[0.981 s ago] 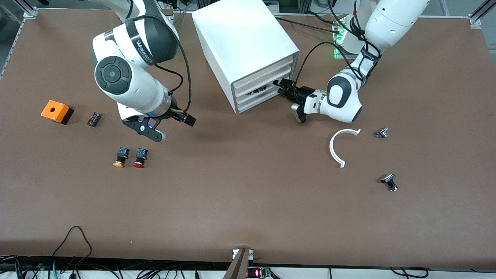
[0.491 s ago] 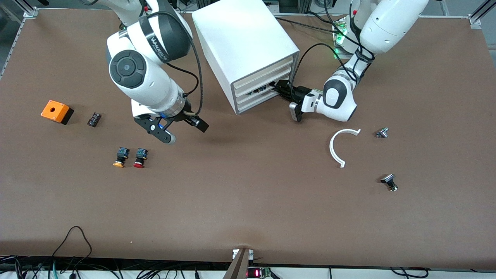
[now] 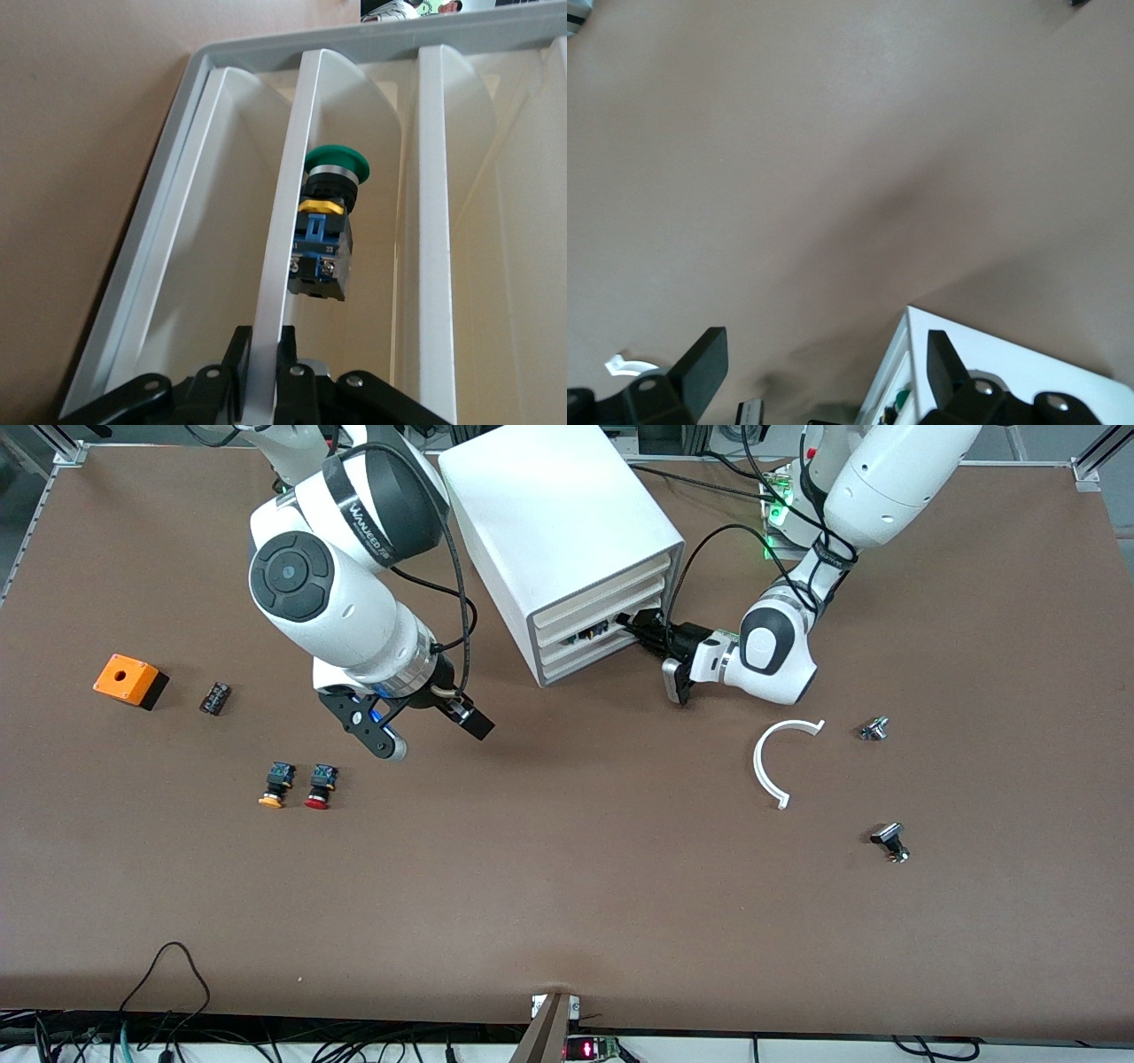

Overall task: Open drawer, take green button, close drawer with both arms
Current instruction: 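Pull the drawer open with the left gripper while the right gripper reaches in, then grasp the button with the right gripper while the left gripper releases the drawer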

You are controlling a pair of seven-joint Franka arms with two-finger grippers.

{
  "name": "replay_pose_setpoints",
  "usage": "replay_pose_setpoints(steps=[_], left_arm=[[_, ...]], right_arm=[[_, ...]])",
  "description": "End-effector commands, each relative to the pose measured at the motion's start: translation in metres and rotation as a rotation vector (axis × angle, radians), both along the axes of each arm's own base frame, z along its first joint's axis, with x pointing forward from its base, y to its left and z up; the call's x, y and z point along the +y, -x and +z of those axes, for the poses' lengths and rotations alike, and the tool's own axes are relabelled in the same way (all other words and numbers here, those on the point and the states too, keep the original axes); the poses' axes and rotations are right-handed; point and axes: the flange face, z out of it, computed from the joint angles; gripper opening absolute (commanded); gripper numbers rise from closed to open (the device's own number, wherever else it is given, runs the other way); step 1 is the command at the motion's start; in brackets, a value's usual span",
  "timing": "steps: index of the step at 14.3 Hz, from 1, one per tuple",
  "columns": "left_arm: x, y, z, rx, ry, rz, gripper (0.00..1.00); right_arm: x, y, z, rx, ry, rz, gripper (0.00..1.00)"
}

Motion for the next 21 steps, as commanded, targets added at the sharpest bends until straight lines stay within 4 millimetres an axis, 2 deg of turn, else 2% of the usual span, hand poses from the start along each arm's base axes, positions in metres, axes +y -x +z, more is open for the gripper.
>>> replay_pose_setpoints(steps=[1, 5, 9, 16, 17, 18, 21], left_arm=[[0.013, -0.028, 0.009, -0.025, -0.005, 0.062, 0.00], [0.034, -0.067, 0.006, -0.047, -0.062, 0.061, 0.00], [0.049, -0.099, 0.010, -0.072, -0.106, 0.073, 0.00], [0.081, -0.140, 0.016, -0.142, -0.152, 0.089, 0.00], [0.082, -0.140, 0.016, -0.142, -0.156, 0.086, 0.02], [0.082, -0.139, 0.014, -0.148, -0.154, 0.079, 0.97], [0.084, -0.142, 0.019, -0.149, -0.155, 0.085, 1.00]], right_arm=[[0.025, -0.004, 0.003, -0.012, -0.023, -0.054, 0.99], [0.056, 0.009, 0.001, -0.020, -0.038, -0.117, 0.99], [0.096, 0.027, -0.021, -0.007, -0.036, -0.187, 0.99], [0.159, 0.055, -0.090, 0.018, -0.012, -0.283, 0.99], [0.165, 0.057, -0.098, 0.016, -0.013, -0.293, 0.99], [0.171, 0.062, -0.105, 0.014, -0.009, -0.293, 0.99], [0.189, 0.070, -0.127, 0.000, -0.014, -0.309, 0.99]])
